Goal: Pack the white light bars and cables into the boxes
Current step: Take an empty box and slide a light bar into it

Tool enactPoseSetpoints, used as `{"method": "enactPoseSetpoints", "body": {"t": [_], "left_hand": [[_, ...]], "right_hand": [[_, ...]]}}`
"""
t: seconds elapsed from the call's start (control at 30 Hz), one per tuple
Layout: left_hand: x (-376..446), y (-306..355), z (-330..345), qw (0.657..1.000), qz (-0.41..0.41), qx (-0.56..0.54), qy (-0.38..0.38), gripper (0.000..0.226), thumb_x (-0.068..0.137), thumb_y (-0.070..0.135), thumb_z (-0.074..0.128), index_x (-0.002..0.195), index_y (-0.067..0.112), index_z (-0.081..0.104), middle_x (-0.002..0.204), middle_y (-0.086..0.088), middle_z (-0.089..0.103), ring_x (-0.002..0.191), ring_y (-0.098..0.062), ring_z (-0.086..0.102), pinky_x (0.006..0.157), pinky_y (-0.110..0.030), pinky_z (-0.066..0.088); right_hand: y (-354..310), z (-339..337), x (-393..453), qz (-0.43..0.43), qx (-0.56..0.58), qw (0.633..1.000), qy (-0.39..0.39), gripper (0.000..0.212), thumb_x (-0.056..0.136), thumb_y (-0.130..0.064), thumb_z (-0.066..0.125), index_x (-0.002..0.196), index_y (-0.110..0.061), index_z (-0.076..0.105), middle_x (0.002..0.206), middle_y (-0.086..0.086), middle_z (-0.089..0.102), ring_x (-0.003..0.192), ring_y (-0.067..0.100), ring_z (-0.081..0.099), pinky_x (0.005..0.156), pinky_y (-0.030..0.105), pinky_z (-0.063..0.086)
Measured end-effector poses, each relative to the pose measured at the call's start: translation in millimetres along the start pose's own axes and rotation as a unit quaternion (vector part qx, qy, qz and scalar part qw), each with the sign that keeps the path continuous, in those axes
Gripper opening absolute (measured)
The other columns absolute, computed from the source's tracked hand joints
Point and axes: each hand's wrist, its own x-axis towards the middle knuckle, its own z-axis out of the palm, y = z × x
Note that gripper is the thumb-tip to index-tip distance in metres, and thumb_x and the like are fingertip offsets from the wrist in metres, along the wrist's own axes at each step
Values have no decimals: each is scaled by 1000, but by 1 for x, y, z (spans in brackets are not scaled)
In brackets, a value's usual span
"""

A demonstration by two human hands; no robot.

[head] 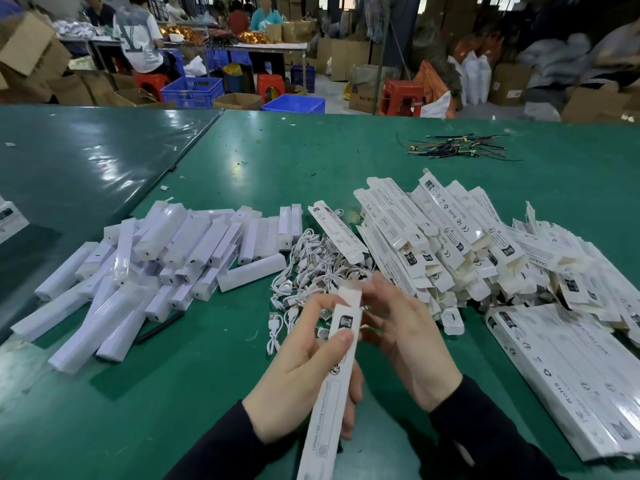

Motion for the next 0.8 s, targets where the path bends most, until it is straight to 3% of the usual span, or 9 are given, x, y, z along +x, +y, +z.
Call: {"method": "enactPoseSetpoints", "body": {"t": [0.13, 0.3, 0.57, 0.7, 0.8], "left_hand": [[0, -3, 1, 999, 3, 46, 5, 18, 98, 37, 51, 112, 33, 41, 71, -21, 63, 45, -27, 60, 43, -34, 53], [1, -6, 1, 996, 17, 85, 35, 24, 95, 42, 52, 111, 39, 35, 74, -18, 66, 46, -32, 62, 43, -36, 53], [-1, -3, 1, 997, 7, 62, 53, 27, 95, 35, 52, 109, 33, 29, 73, -23, 65, 40, -30, 58, 40, -33, 50], [-1, 4, 0, 998, -4, 6, 59, 29, 90, 43, 61, 102, 36, 35, 77, -27, 65, 38, -30, 57, 41, -33, 49], [-1, 5, 2, 997, -7, -17, 79, 29, 90, 43, 65, 100, 36, 38, 76, -25, 64, 37, -30, 57, 40, -34, 50]], "right_hand": [[0, -1, 0, 5, -6, 1000, 3, 32, 74, -37, 68, 90, -13, 80, 99, 8, 76, 86, 16, 70, 70, 22, 54], [1, -1, 0, -16, -31, 999, -4, 19, 89, -13, 62, 86, -9, 80, 95, 5, 76, 86, 11, 70, 71, 19, 52], [6, -1, 1, -67, -93, 993, -2, 20, 92, -6, 60, 91, -11, 80, 83, 0, 74, 78, 7, 67, 71, 18, 49], [9, -1, -3, -189, -214, 958, 1, 25, 92, -18, 58, 86, -33, 78, 92, 5, 70, 80, 12, 63, 70, 22, 48], [10, -3, -3, -162, -204, 965, -30, 24, 89, -21, 59, 102, -30, 77, 86, -2, 67, 74, 7, 61, 65, 22, 47]]}}
